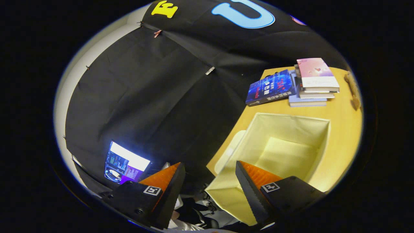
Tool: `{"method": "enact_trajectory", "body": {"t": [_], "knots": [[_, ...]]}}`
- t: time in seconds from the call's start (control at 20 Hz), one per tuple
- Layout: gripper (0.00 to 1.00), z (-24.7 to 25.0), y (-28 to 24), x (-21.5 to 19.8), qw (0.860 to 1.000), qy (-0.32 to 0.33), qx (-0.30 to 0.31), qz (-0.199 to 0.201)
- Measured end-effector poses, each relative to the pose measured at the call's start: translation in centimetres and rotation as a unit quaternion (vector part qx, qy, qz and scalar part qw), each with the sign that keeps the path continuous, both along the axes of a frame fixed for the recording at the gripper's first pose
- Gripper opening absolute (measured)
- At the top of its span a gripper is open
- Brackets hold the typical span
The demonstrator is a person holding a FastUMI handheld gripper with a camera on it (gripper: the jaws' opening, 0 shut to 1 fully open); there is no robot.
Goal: Open the storage box then place both shoes into the box .Put the left shoe in first, then the right shoe, with the right side of both shoes facing outward in a uniform manner.
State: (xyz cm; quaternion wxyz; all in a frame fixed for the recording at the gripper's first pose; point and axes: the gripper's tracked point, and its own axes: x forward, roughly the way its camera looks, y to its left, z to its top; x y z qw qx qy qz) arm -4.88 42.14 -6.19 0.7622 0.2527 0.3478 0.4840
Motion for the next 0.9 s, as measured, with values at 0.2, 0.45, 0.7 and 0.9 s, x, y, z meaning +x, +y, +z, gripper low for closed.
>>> {"method": "enact_trajectory", "body": {"t": [0.2, 0.45, 0.7, 0.9], "knots": [[0.96, -1.3, -6.7, 1.5, 0.997, -0.007, -0.021, -0.072], [0.96, -6.3, -17.1, 2.8, 0.981, -0.001, -0.096, -0.17], [0.96, -13.0, -27.6, 0.9, 0.952, 0.02, -0.187, -0.244], [0.96, -18.9, -32.2, -1.5, 0.93, 0.051, -0.257, -0.258]]}}
